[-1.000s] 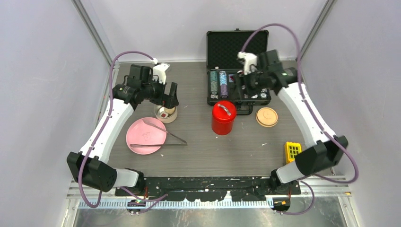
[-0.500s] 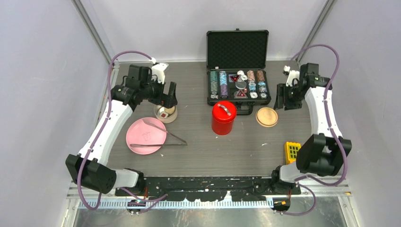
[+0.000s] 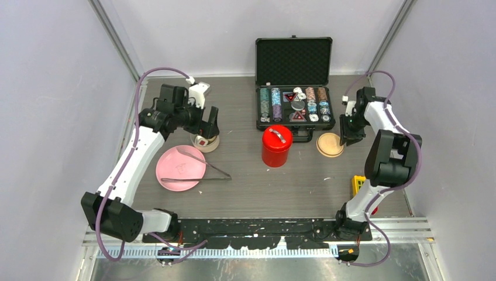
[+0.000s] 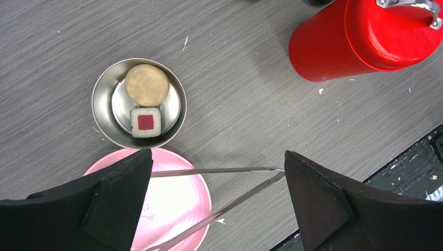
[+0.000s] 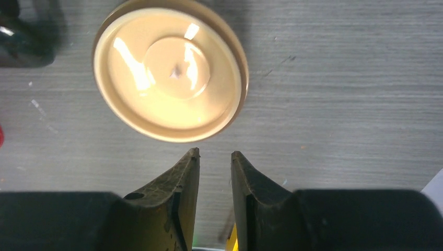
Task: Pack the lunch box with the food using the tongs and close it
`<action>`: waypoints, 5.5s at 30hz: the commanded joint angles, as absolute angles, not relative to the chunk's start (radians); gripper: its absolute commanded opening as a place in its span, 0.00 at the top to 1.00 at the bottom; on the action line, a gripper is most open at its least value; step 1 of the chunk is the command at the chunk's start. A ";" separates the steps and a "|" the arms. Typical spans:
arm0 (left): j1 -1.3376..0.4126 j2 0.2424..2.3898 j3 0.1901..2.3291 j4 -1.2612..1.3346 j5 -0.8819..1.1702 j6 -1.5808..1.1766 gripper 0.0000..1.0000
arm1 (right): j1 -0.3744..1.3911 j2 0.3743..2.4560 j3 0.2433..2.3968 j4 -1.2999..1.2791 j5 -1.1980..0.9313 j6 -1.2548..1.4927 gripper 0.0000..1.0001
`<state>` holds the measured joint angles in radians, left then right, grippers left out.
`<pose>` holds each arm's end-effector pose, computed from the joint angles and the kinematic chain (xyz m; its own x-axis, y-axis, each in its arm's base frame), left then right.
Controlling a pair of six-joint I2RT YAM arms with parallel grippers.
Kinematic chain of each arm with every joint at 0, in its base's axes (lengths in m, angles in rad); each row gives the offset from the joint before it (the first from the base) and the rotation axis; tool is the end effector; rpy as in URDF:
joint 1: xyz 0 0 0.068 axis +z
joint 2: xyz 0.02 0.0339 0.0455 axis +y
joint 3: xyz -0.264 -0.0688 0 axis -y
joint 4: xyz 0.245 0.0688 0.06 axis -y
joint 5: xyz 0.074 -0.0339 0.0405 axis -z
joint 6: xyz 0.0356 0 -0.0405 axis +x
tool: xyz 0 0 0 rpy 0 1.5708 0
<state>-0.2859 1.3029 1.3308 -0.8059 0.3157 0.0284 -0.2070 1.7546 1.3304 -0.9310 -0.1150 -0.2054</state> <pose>0.2561 -0.0868 0.3592 -0.6595 0.2220 -0.7182 0.4992 0.8437 -0.1976 0.3332 -0.0658 0.2201 -0.9726 -0.0028 -0.2323 -0.0186 0.9976 0.0661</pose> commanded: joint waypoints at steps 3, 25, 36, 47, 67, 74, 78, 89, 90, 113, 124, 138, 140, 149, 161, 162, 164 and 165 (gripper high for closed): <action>-0.285 1.243 1.311 -0.775 0.357 0.052 0.00 | -0.205 1.825 1.346 -0.827 -0.054 -0.190 0.68; -0.285 1.239 1.314 -0.805 0.400 0.055 0.01 | -0.287 1.799 1.329 -0.867 -0.125 -0.209 0.99; -0.285 1.250 1.362 -0.815 0.474 0.055 0.00 | -0.356 1.542 1.417 -0.964 -0.406 -0.156 1.00; -0.285 1.175 1.358 -0.695 0.600 -0.032 0.00 | -0.114 1.428 1.577 -0.850 -0.485 0.102 1.00; -0.218 1.223 1.111 0.314 1.014 -0.967 0.37 | 0.434 1.549 1.752 -0.653 -0.427 0.263 0.99; -0.218 1.226 1.032 0.436 1.005 -1.037 0.46 | 0.486 1.533 1.719 -0.638 -0.439 0.256 1.00; -0.218 1.224 1.013 0.480 1.013 -1.076 0.52 | 0.497 1.538 1.716 -0.636 -0.445 0.254 1.00; -0.219 1.255 0.974 0.618 1.003 -1.183 0.61 | 0.514 1.543 1.703 -0.620 -0.493 0.267 1.00; -0.219 1.257 0.970 0.642 1.002 -1.198 0.63 | 0.513 1.545 1.703 -0.620 -0.499 0.269 1.00; -0.189 1.212 1.071 0.093 1.014 -0.746 1.00 | 0.505 1.512 1.735 -0.684 -0.371 0.210 0.32; -0.190 1.215 1.323 -0.700 0.551 0.096 1.00 | 0.463 1.472 1.719 -0.849 -0.326 0.077 0.22; -0.402 1.297 1.298 -0.818 -0.034 0.411 1.00 | 0.381 1.335 1.573 -0.809 -0.275 0.018 0.22; -0.448 1.308 1.270 -0.784 -0.118 0.430 1.00 | 0.374 1.333 1.571 -0.808 -0.285 0.022 0.22; -0.527 1.380 1.210 -0.689 -0.279 0.472 1.00 | 0.359 1.317 1.565 -0.802 -0.299 0.034 0.22; -0.567 1.464 1.150 -0.579 -0.301 0.508 1.00 | 0.343 1.318 1.556 -0.798 -0.312 0.042 0.22; -0.568 1.472 1.150 -0.577 -0.300 0.506 1.00 | 0.344 1.319 1.555 -0.798 -0.314 0.043 0.22; -0.567 1.487 1.151 -0.577 -0.288 0.498 1.00 | 0.341 1.319 1.555 -0.799 -0.317 0.044 0.22; -0.568 1.494 1.149 -0.576 -0.283 0.496 1.00 | 0.340 1.321 1.555 -0.799 -0.318 0.044 0.22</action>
